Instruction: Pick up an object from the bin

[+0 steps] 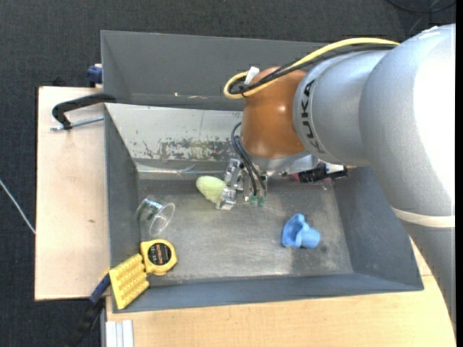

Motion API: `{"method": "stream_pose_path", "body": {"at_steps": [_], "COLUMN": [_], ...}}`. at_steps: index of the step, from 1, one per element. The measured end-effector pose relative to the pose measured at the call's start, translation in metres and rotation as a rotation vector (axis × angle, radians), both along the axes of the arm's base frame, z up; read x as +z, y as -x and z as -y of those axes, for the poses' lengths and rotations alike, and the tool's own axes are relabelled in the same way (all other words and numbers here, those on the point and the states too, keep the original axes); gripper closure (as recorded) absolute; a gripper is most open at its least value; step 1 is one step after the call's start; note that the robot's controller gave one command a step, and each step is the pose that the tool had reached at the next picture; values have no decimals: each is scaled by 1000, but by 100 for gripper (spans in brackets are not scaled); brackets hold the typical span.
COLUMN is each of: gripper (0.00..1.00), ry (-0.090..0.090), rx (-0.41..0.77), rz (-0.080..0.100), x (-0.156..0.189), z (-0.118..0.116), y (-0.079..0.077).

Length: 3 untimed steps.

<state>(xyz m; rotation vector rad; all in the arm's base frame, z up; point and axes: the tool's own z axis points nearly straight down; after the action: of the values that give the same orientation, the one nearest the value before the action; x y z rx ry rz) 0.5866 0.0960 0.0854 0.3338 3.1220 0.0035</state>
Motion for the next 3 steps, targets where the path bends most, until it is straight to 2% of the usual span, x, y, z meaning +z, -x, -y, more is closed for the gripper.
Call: {"method": "stream_pose_path", "body": {"at_steps": [2, 3], "gripper": [100, 100], "ry": [0, 1], "rx": [0, 0], "rz": [2, -5], "x": [13, 24], "z": [0, 0], "y": [-1, 1]}}
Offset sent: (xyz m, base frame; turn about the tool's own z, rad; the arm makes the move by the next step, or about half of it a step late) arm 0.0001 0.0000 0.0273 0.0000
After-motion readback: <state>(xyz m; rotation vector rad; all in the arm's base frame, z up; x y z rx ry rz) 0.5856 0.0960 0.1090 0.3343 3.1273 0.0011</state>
